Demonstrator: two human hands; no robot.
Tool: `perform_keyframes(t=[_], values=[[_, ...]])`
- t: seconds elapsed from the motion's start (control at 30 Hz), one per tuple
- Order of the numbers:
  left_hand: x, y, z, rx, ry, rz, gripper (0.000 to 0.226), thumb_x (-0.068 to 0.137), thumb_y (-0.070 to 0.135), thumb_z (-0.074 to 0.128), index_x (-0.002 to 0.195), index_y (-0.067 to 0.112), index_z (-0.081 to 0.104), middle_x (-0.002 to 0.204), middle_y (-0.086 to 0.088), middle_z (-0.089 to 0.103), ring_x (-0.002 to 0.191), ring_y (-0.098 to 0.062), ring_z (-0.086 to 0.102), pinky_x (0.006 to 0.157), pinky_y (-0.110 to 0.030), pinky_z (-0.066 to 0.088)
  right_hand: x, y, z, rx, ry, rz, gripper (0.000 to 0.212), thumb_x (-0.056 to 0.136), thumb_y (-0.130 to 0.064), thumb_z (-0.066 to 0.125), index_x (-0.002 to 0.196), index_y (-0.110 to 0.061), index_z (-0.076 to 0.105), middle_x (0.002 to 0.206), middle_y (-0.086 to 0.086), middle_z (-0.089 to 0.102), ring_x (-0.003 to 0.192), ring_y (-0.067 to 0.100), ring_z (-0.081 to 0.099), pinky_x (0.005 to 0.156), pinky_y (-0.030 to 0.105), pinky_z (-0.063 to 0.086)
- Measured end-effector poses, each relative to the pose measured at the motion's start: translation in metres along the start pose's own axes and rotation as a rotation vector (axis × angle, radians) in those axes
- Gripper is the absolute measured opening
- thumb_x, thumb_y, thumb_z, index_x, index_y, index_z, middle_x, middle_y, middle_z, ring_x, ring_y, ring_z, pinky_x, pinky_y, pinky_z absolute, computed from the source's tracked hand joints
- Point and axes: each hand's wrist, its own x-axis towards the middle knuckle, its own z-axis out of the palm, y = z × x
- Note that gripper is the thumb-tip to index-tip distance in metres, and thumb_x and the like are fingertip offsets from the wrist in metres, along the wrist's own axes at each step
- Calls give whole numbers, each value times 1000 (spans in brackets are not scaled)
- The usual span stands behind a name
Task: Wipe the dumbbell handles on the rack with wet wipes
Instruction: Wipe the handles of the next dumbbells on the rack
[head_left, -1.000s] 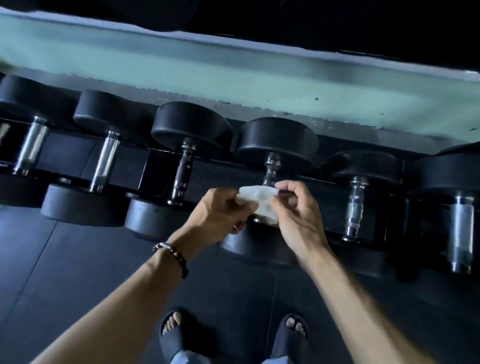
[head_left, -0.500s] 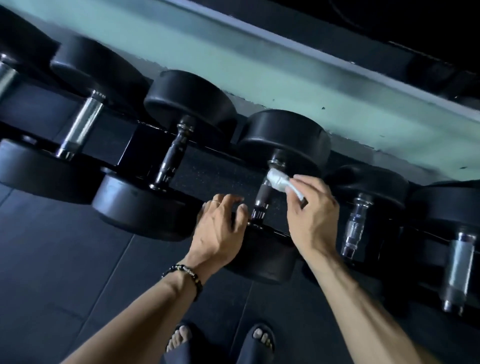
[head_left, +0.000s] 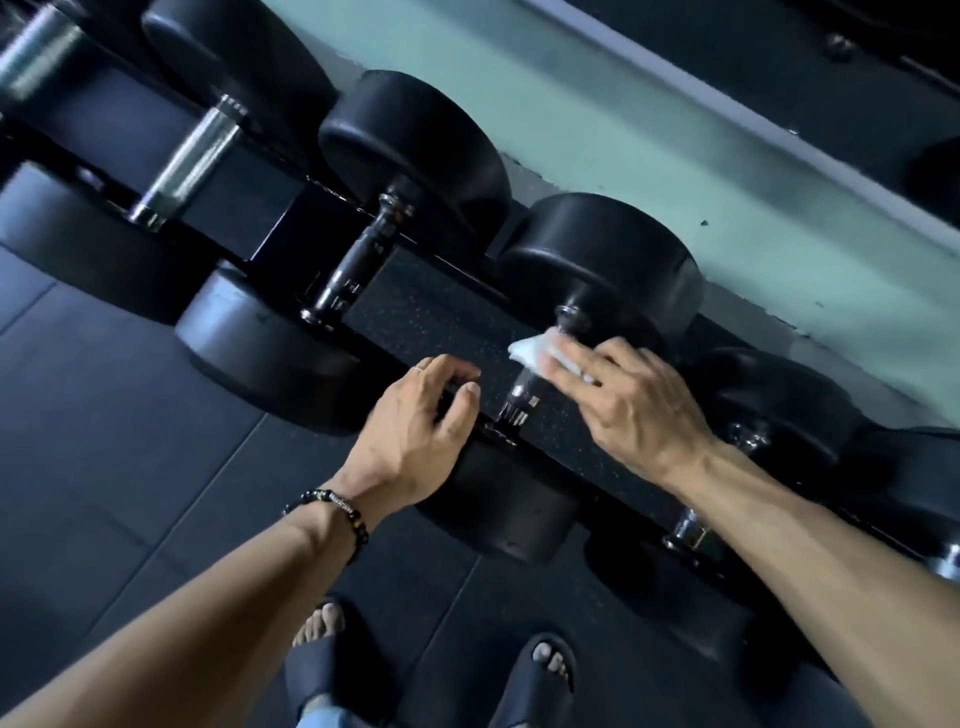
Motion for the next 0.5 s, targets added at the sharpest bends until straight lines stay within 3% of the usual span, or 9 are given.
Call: perform_keyframes(t=[0.1,0.23,0.33,0.43,0.5], values=[[-2,2,0,58,28,-34,49,88,51,31,113,23,63,102,12,60,94,-2,51,81,-20,41,-1,-7,6,40,34,135,64,77,7,61,139,-7,55,148,8,52,77,31,57,53,44,57],[-7,17,11,156,143,-93,29,98,36,40,105,20,64,102,7,59,95,-12,56,85,-32,47,-5,-16,5,164,-23,-114,54,88,-8,49,142,-9,55,149,11,51,78,30,58,60,44,58],[-10,28,20,203,185,-184,26,97,41,44,105,24,62,107,6,59,101,-14,54,90,-36,45,5,-5,6,219,49,4,42,97,-29,48,132,-11,64,143,11,58,81,31,60,69,46,59],[-10,24,21,185,227,-187,35,90,42,41,107,21,63,106,7,62,101,-15,56,88,-34,45,15,-10,14,314,171,235,33,96,-24,56,121,-8,71,133,11,66,76,32,63,73,41,60],[-11,24,19,181,240,-171,38,84,41,39,104,20,64,101,8,63,99,-15,57,86,-34,46,11,-26,17,402,117,136,27,96,-13,59,120,-10,72,129,6,68,83,34,67,75,41,59]])
